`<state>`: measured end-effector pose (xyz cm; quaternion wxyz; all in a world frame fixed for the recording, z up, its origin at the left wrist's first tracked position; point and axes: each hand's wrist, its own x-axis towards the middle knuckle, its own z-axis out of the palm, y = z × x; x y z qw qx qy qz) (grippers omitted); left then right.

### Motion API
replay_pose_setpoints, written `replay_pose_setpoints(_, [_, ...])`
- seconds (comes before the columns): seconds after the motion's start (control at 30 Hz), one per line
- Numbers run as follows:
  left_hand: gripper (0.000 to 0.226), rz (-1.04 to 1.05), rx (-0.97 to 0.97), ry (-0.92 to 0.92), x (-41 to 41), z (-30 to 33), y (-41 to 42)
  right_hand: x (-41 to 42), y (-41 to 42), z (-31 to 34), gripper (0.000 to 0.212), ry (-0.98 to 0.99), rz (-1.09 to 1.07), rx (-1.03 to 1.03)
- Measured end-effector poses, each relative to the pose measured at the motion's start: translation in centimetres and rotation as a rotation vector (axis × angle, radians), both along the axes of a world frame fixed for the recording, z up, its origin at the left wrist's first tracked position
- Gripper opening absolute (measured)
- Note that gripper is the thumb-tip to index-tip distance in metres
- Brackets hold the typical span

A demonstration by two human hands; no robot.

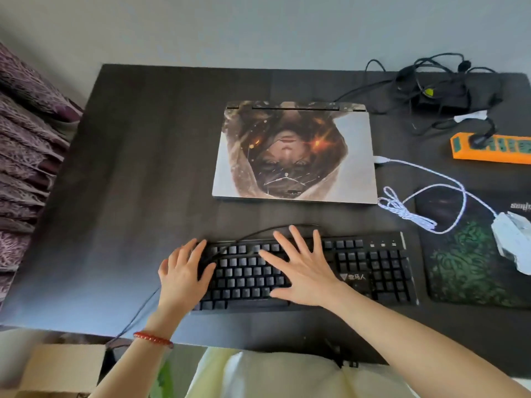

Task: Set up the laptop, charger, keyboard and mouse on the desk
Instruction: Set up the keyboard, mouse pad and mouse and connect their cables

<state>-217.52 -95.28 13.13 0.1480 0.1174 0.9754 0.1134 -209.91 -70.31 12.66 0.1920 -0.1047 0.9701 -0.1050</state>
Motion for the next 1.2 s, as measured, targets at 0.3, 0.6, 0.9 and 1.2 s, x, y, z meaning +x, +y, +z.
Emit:
replay_pose_setpoints(0.3, [0.044, -0.107, 0.271, -0.083, -3.5, -2.0, -0.9, 0.1, -1.8, -1.0, 0.083, -0.018, -0.18, 0.088])
replay_pose_setpoints(0.6, [0.049, 0.201, 0.374, -0.162, -4.7, -0.4, -3.9, 0.0, -1.8, -0.5, 0.074, -0.019, -0.217, -0.003])
replay_pose_setpoints(0.9, [0.01, 0.334, 0.284, -0.273, -0.8, 3.1, -10.5, -7.1, -14.6, 2.9, 0.048, 0.143, 0.17, -0.311])
replay_pose_setpoints(1.2, [0.02, 0.529, 0.54, -0.233, -0.5, 6.9, -24.9, -14.1, -14.9, 5.0, 0.037, 0.229, -0.322, -0.207])
